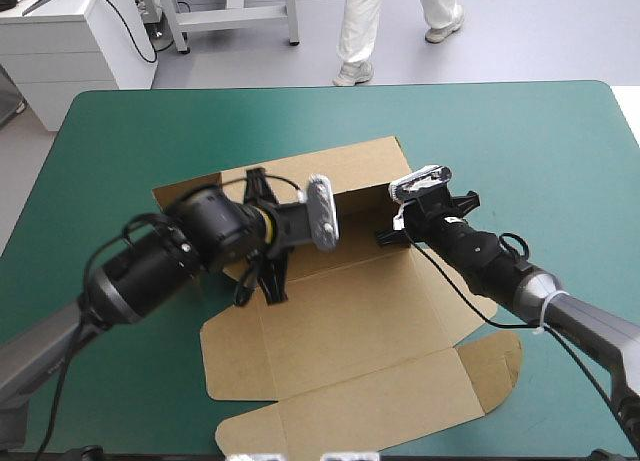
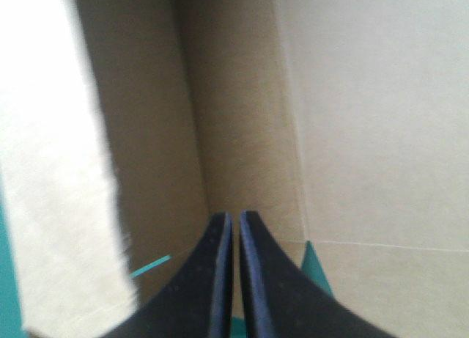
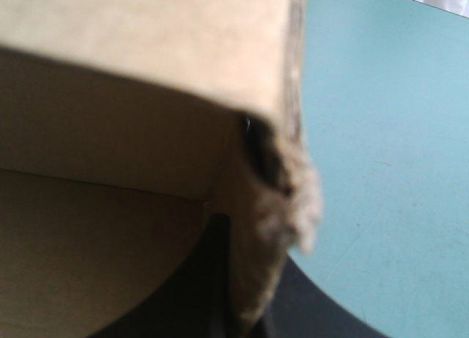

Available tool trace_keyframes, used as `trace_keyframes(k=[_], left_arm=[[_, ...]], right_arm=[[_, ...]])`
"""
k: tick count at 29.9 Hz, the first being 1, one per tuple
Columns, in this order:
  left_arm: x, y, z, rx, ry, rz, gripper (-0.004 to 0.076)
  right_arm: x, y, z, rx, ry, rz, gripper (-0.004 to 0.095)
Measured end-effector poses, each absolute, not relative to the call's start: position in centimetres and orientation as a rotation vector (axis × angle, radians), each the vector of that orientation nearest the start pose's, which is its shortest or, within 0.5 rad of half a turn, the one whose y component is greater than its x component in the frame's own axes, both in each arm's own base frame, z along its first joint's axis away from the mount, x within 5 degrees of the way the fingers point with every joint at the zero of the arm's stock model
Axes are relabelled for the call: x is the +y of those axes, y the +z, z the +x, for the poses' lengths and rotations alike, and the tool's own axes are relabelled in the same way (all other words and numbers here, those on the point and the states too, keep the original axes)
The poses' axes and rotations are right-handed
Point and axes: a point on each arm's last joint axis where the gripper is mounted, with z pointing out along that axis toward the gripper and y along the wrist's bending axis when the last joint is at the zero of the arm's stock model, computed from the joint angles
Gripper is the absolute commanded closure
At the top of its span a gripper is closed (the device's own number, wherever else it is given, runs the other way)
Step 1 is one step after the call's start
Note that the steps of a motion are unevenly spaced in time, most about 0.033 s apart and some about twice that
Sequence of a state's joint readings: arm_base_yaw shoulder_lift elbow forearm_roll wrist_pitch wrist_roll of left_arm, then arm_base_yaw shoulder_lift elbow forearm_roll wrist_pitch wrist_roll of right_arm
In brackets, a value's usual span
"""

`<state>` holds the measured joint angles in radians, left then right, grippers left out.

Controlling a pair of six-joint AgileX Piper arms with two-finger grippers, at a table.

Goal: Fold the box

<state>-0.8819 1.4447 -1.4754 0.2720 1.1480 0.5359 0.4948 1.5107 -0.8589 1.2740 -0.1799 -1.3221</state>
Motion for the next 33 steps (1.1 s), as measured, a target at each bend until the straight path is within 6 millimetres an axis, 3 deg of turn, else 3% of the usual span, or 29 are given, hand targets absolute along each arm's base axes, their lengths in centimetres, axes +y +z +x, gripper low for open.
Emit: trace_keyframes(k=[4,10,16,19,26,30,33], left_arm=[[-17.0,41.0,23.7,2.020,0.147,1.426,0.0717],[-8.0,42.1,27.3,2.235,0.017,0.940,0.0730],[0.5,42.3,27.9,2.336,-0.002,0.512,0.0731],[3.8,41.9,27.5,2.346,-0.077,0.308,0.0731],[6.2,38.3,27.2,2.365,-0.320,0.051,0.0731],[6.5,36.0,27.0,2.395,-0.345,-0.008,0.0731],[6.5,34.6,26.8,2.423,-0.361,-0.033,0.0731]], right_arm=[[14.0,24.8,29.2,2.026,0.099,-0.456,0.0929],[14.1,24.8,29.2,2.028,0.105,-0.465,0.0929],[13.8,24.7,29.3,2.013,0.063,-0.570,0.0929],[12.7,24.7,29.9,2.045,0.148,-0.580,0.0929],[10.0,25.8,31.7,2.113,0.351,-0.558,0.0921],[10.4,28.5,32.5,2.165,0.391,-0.564,0.0921],[10.3,30.9,33.0,2.252,0.411,-0.461,0.0921]])
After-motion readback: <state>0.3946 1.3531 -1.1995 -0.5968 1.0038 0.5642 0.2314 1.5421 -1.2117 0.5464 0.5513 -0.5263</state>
